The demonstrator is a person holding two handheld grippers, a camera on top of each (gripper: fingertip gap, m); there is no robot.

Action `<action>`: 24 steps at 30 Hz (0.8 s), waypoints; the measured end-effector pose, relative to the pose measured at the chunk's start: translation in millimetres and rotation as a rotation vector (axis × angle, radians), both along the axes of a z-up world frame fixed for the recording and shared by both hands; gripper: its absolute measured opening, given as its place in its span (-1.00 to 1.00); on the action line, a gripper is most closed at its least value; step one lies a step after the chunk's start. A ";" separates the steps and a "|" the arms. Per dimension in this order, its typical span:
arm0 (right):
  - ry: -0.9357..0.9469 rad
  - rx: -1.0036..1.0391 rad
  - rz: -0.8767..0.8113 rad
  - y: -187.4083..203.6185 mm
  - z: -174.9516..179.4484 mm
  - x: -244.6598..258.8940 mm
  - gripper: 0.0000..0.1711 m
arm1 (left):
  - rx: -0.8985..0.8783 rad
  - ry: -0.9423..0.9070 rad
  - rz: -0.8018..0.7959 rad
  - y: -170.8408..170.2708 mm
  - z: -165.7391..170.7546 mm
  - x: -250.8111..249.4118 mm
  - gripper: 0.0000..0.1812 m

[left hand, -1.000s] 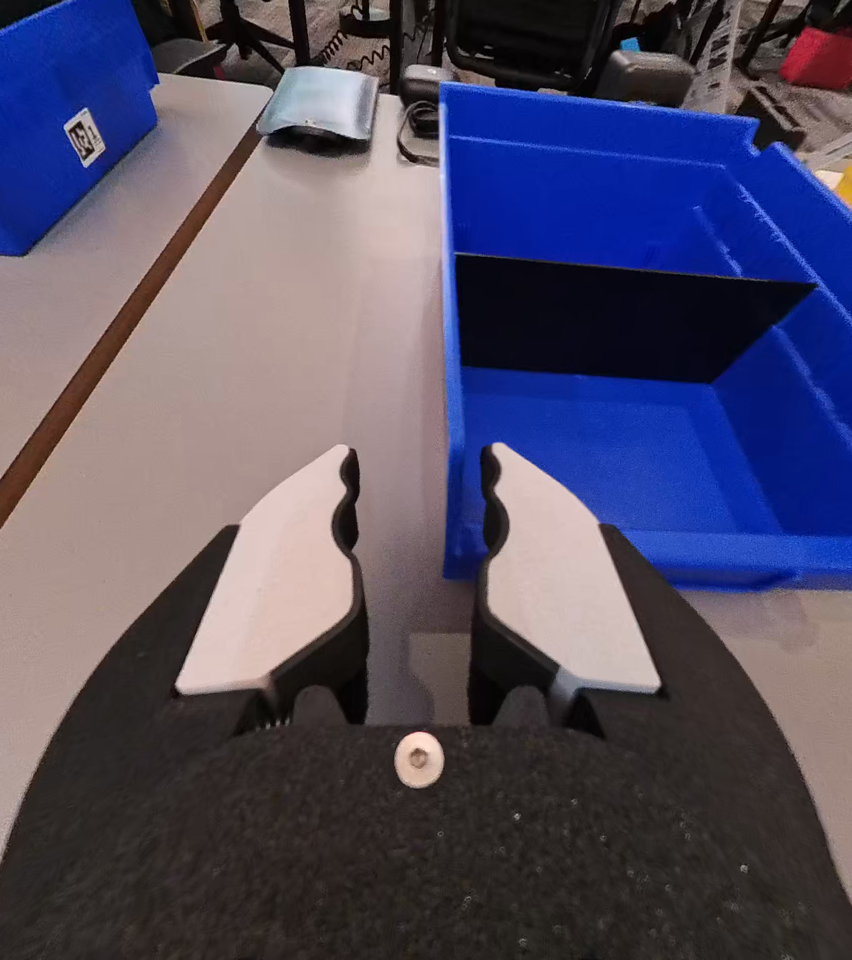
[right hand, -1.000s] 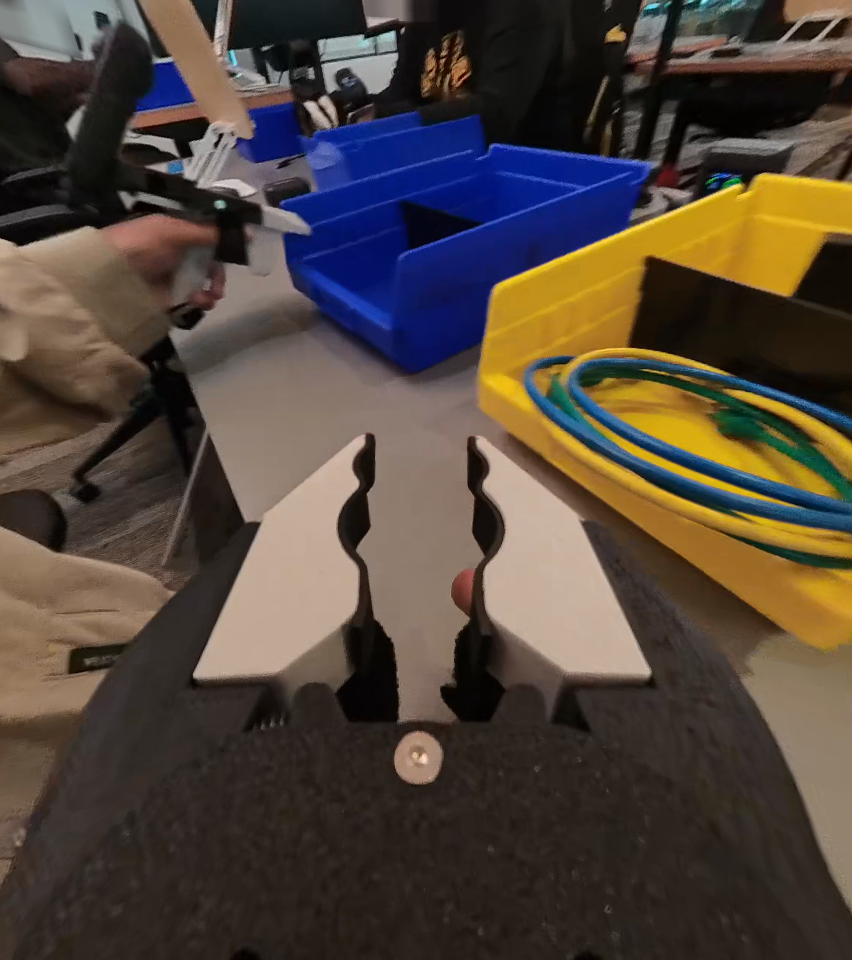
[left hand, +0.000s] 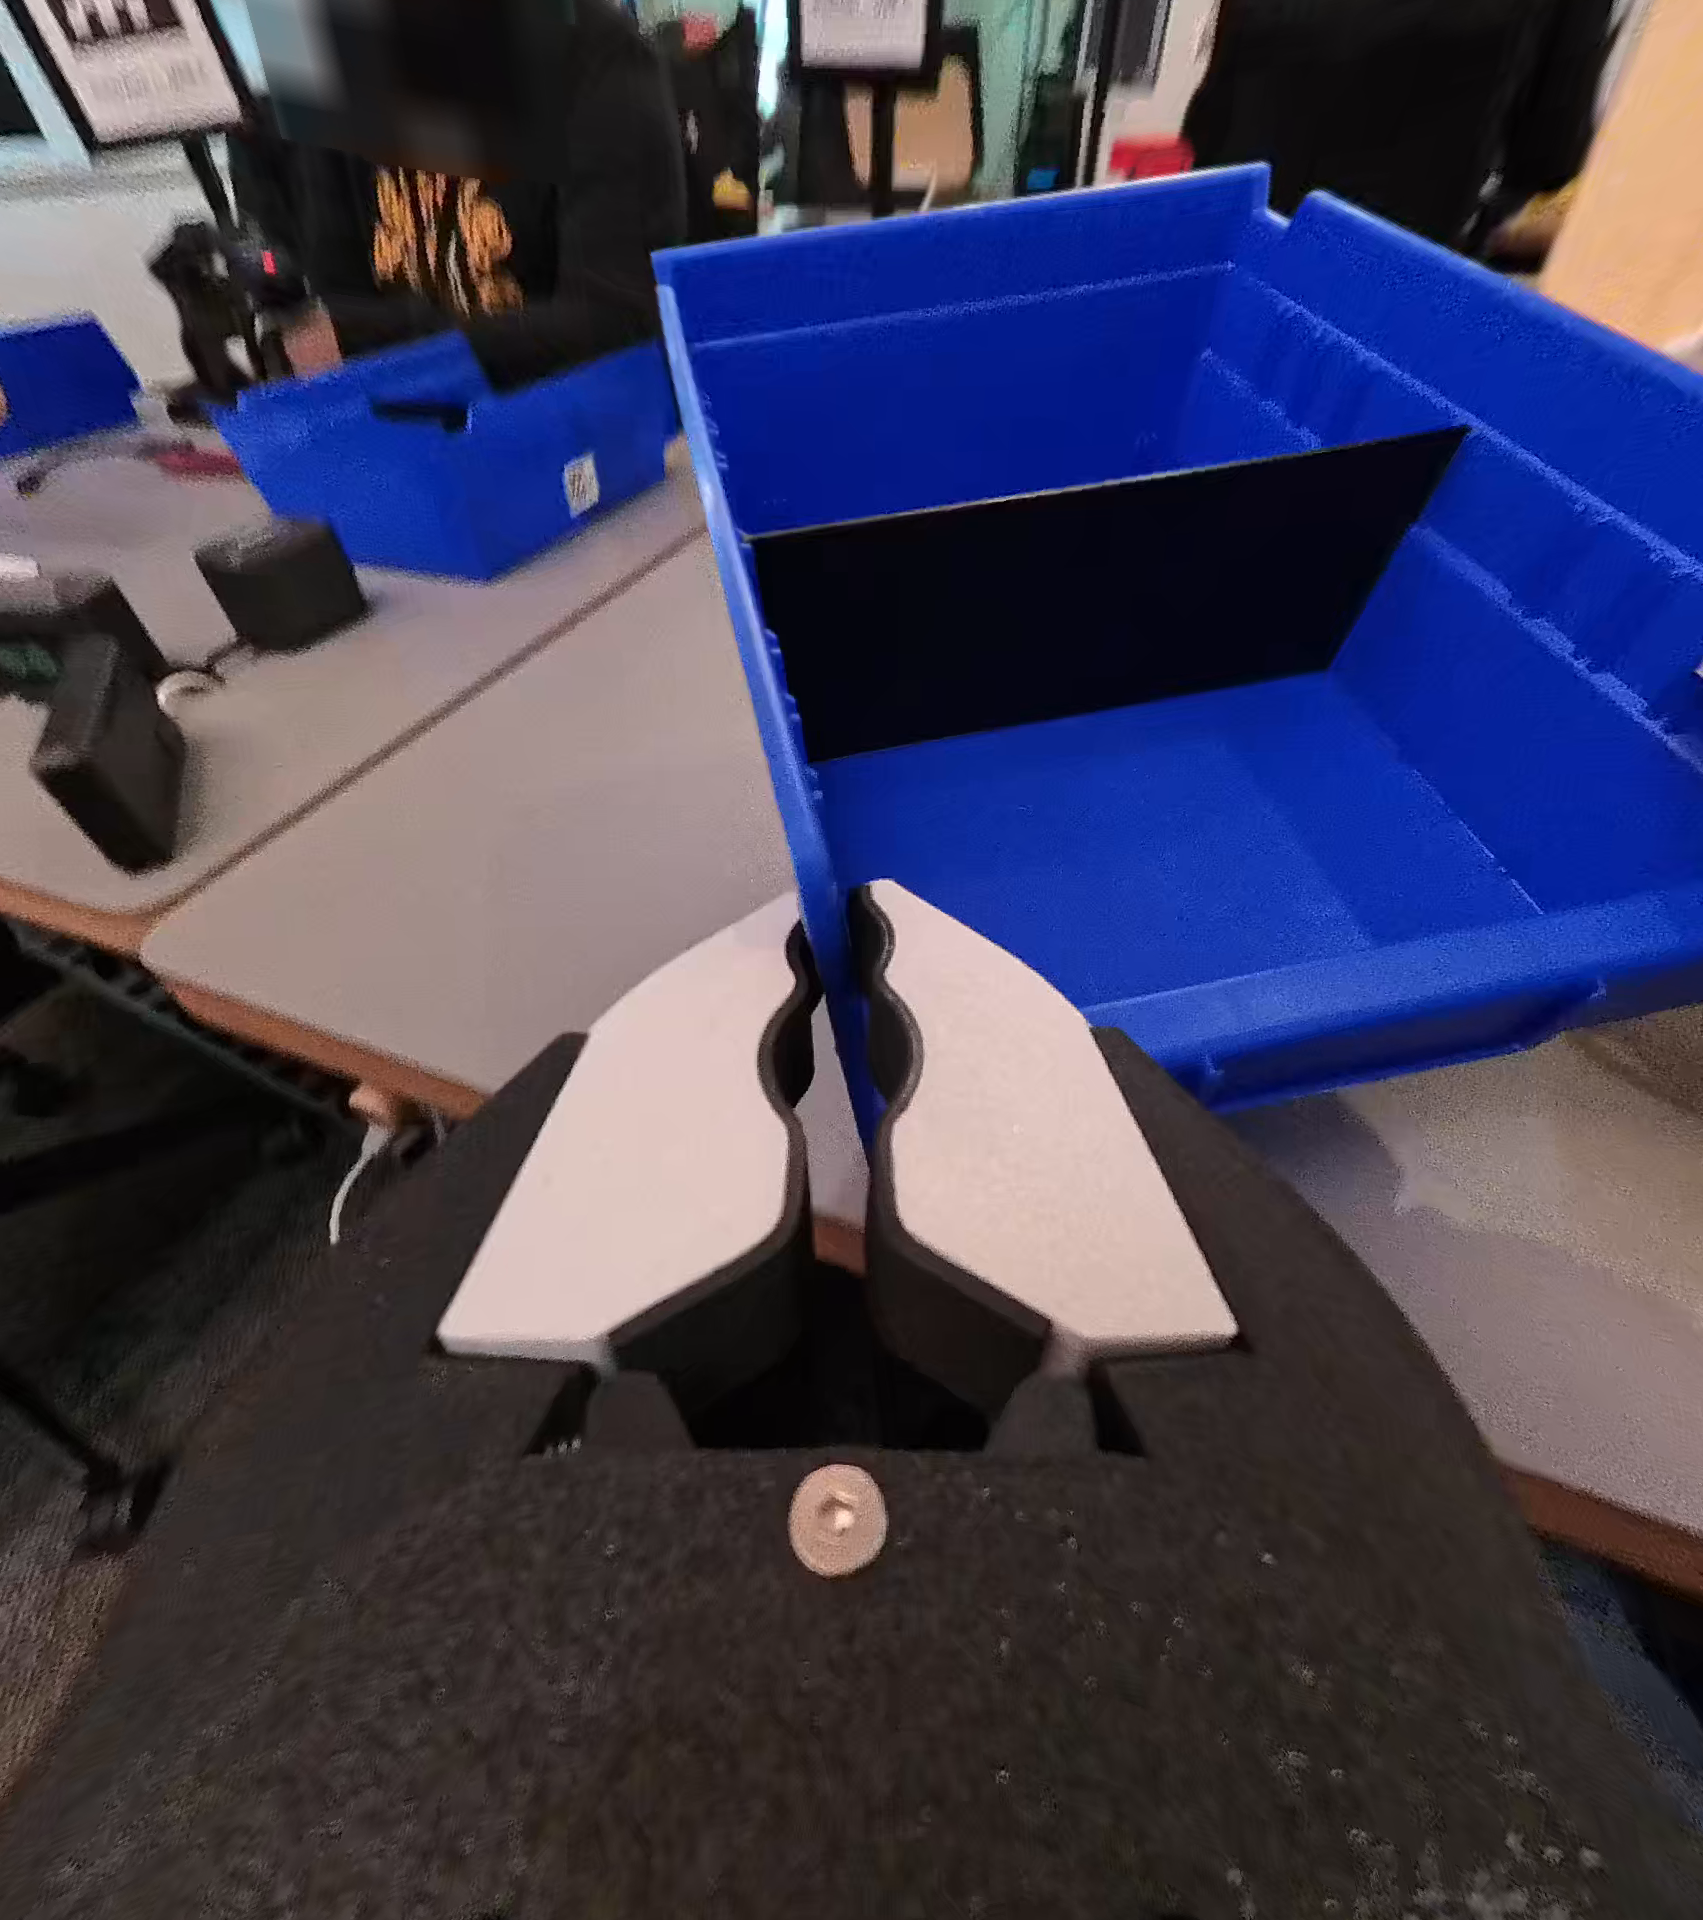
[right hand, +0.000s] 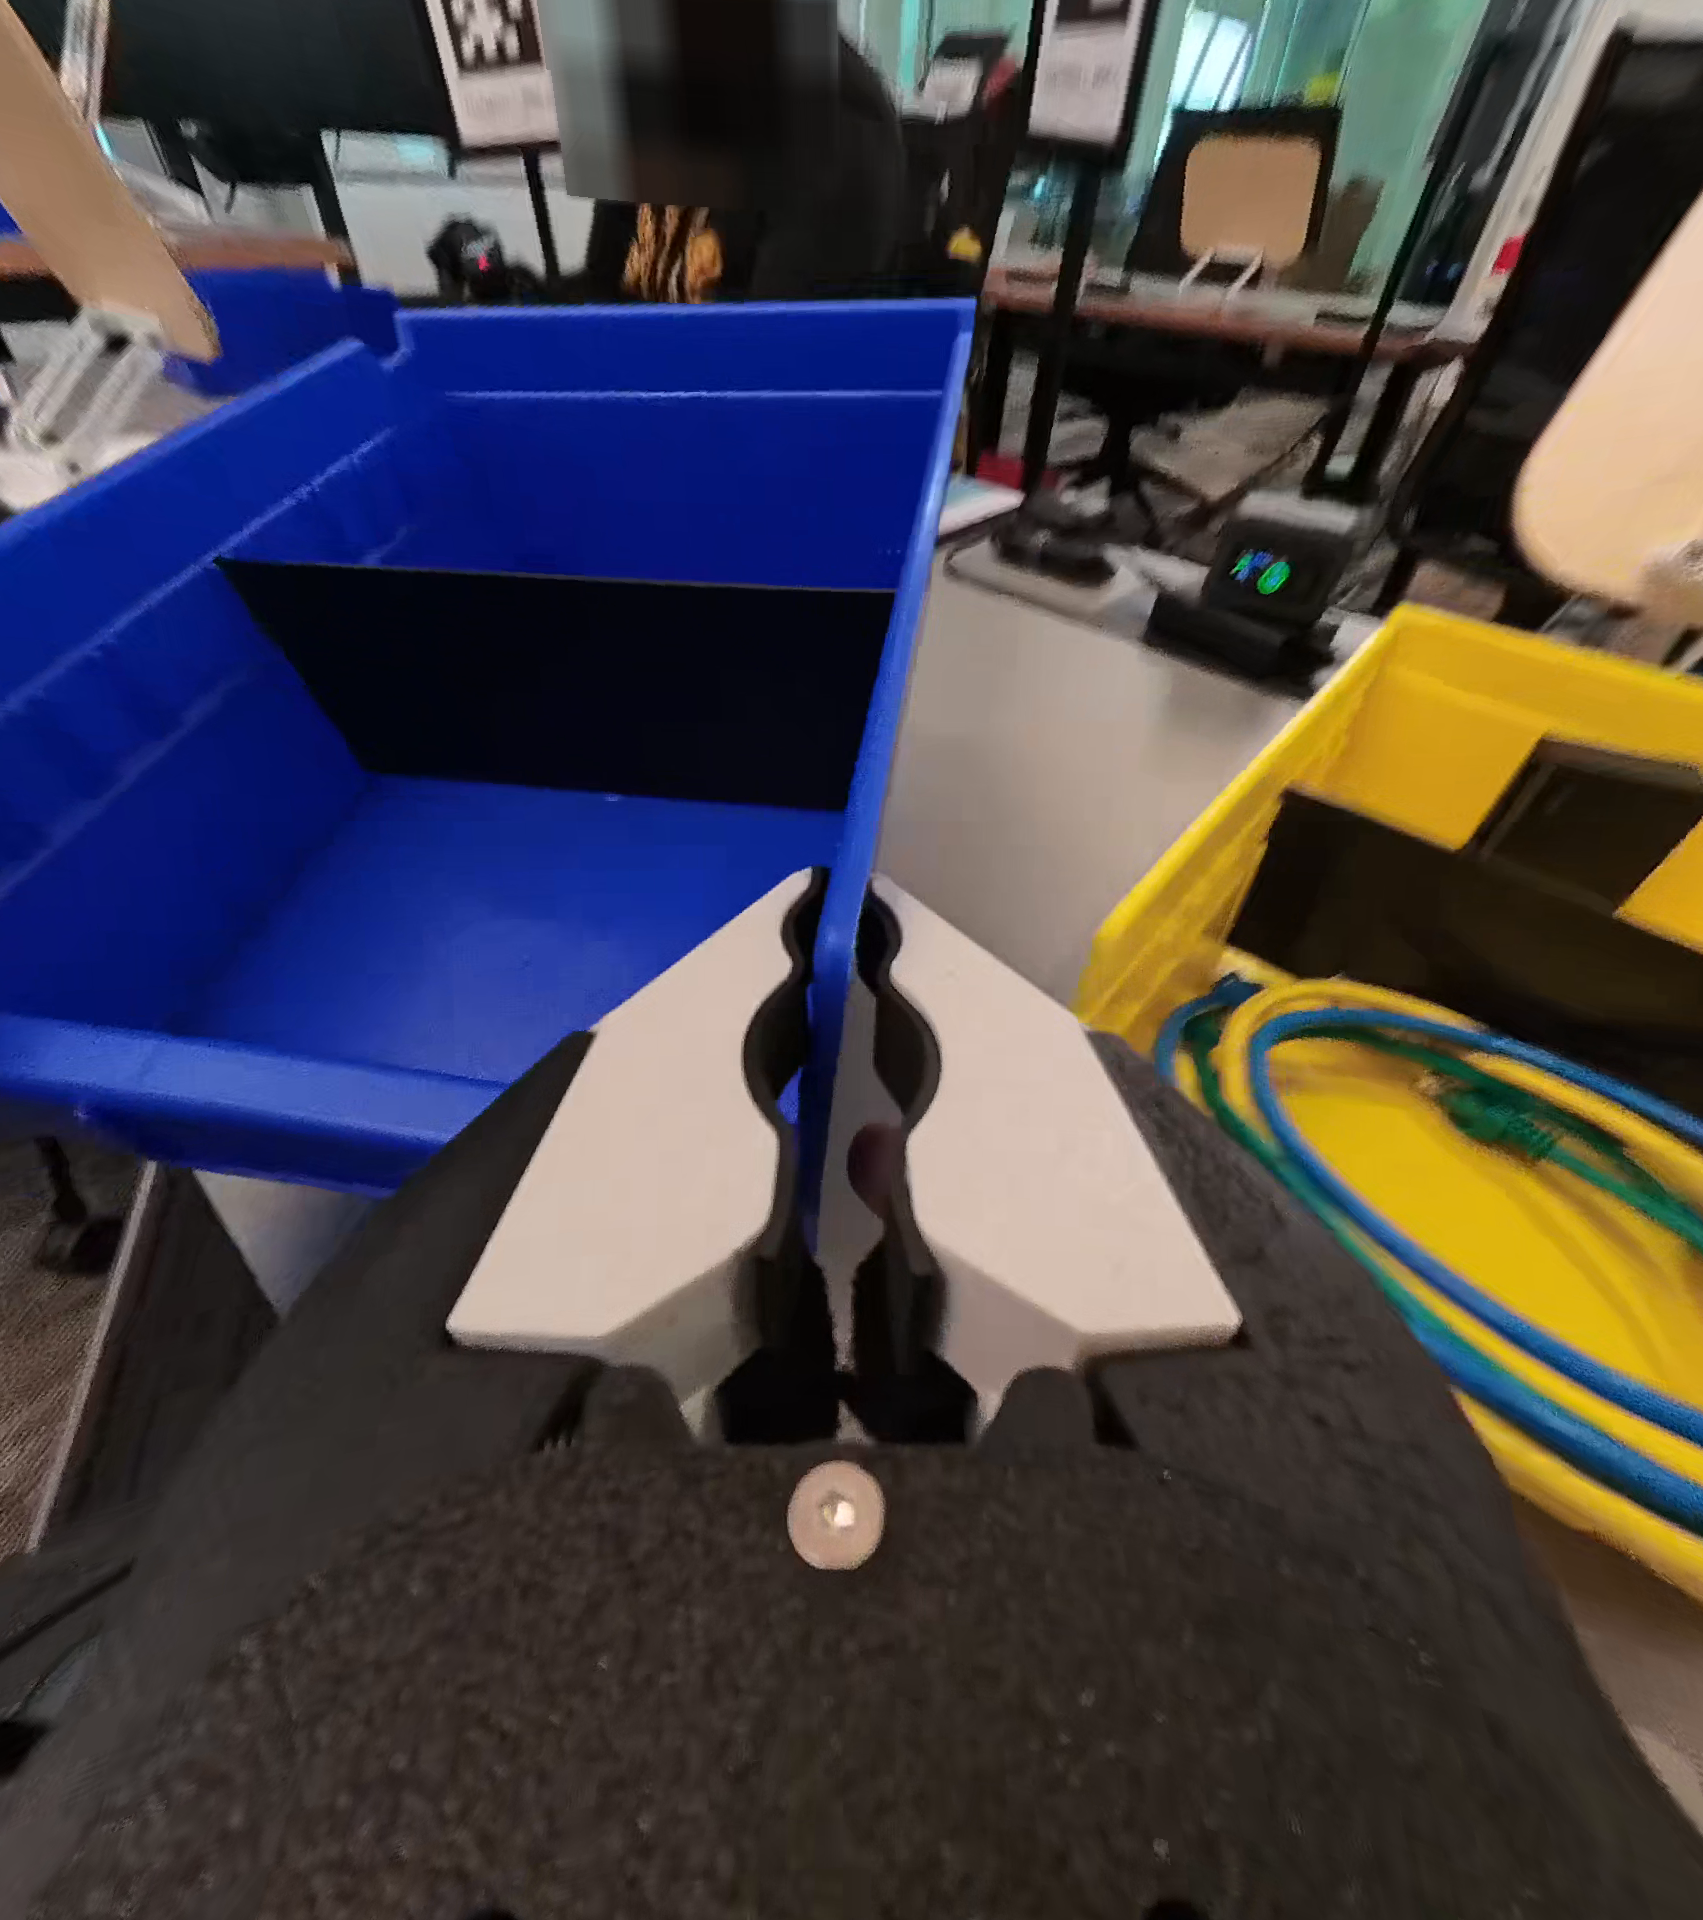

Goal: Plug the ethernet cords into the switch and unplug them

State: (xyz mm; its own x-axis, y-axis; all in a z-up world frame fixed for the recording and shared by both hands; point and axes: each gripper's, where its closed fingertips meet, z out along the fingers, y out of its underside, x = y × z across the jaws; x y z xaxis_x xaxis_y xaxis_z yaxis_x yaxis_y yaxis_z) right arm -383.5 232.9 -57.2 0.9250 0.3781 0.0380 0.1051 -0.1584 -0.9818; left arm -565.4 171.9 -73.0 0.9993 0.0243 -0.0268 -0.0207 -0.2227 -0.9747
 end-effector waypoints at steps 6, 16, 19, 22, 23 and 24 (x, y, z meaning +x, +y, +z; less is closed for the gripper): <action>0.028 0.187 -0.134 -6.4 83.9 84.0 -0.94 | 0.195 0.054 -0.135 20.9 80.0 77.4 -0.94; 0.000 0.260 -0.568 -48.3 128.2 350.2 -0.94 | 0.285 0.005 -0.679 61.3 124.2 348.8 -0.93; 0.027 0.221 -0.666 -71.0 95.4 434.4 -0.95 | 0.238 0.027 -0.771 52.8 99.8 436.5 -0.93; 0.090 0.128 -0.733 -91.9 43.9 503.4 -0.95 | 0.178 0.050 -0.845 38.4 65.3 507.7 -0.93; 0.122 0.097 -0.741 -97.8 26.1 520.7 -0.95 | 0.160 0.064 -0.862 33.8 53.7 526.1 -0.92; 0.149 0.067 -0.750 -103.6 8.7 535.4 -0.95 | 0.139 0.083 -0.876 29.9 41.8 542.1 -0.92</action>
